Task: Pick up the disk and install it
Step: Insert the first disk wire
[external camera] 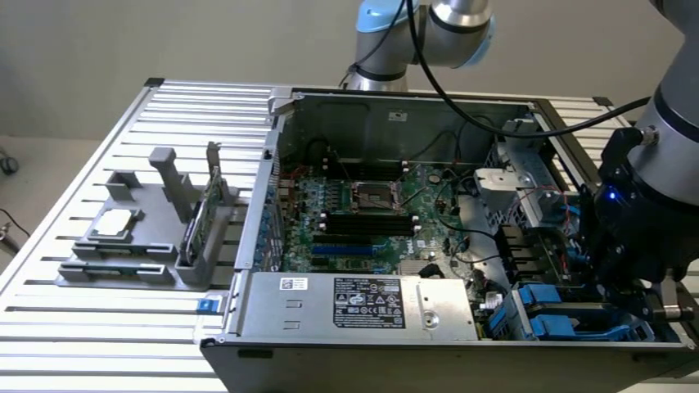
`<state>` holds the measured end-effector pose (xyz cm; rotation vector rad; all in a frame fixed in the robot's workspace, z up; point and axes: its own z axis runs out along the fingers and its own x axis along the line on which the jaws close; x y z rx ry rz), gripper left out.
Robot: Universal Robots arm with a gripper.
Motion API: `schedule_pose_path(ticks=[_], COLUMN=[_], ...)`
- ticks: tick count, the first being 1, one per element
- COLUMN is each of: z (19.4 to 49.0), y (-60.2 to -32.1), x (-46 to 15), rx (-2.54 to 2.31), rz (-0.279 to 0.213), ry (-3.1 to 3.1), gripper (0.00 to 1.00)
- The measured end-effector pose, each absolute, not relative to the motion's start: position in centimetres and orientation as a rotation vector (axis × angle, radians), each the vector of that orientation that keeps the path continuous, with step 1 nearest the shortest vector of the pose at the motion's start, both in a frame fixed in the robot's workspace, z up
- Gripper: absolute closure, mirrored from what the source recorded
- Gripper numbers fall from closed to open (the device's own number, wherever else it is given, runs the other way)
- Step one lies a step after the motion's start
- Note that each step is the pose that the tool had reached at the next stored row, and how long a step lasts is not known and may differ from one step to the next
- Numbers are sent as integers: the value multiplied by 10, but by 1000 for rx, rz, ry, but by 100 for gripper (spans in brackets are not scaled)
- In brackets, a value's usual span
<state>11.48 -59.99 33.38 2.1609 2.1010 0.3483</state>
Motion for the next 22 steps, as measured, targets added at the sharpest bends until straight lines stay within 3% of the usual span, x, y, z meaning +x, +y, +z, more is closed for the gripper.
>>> schedule_pose_path(ticks=[22], z=[331], y=[-600], x=[117], rx=[2162], rz=[349], ry=[2098], gripper=[83])
